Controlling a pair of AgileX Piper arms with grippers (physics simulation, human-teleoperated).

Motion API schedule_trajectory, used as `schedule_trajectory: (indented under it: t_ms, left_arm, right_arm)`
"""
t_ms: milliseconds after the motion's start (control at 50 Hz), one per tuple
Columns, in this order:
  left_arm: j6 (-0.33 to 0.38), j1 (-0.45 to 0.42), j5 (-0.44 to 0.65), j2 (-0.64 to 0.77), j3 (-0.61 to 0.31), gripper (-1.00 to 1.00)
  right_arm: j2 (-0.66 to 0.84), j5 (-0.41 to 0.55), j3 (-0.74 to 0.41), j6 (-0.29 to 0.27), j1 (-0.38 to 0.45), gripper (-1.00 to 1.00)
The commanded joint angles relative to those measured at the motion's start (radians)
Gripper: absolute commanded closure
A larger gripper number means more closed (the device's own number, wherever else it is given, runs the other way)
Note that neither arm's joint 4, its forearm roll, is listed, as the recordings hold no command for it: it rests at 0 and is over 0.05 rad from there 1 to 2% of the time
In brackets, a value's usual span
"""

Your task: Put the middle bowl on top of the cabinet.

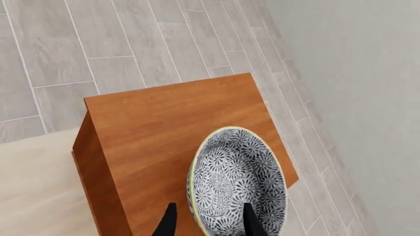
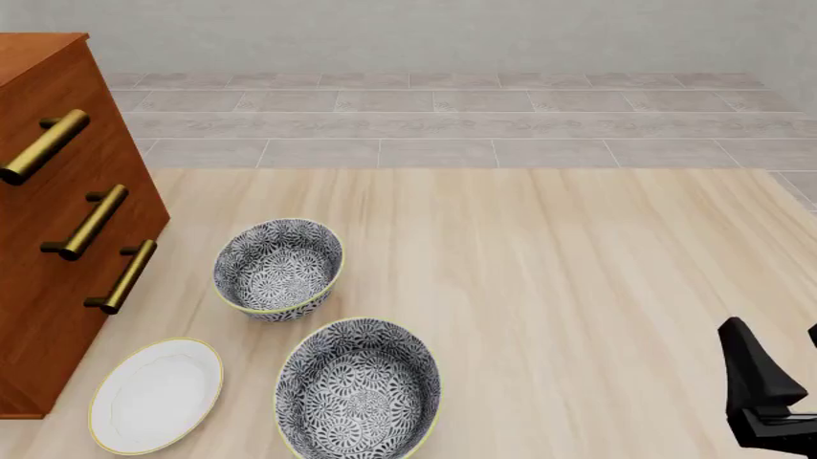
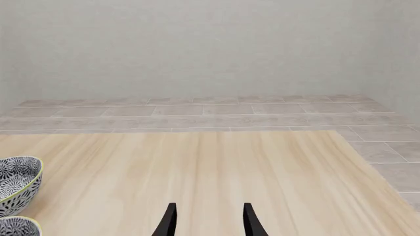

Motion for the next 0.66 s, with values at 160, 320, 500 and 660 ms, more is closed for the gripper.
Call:
schedule_trajectory:
  t_ms: [160,320,500,660]
  left_arm:
    - [0.0,0.021,0.027,-0.025,-0.049,-1.0]
    - [-0.002,0.02,0.038,-0.031,-0.073,-1.0]
    - [-0.001,0.031,0.037,-0.038,-0.085,-1.0]
    - [-0.007,0.037,0.041,-0.045,-0.102,-1.0]
  right_arm:
    - [0.005,-0.006,0.0,0.002,-0.001,-1.0]
    - [0.009,-0.011,0.0,0.005,-0.002,-1.0]
    - [-0.002,-0.001,0.0,0.008,-0.004,-1.0]
    - [-0.006,0.003,0.0,0.011,-0.007,-1.0]
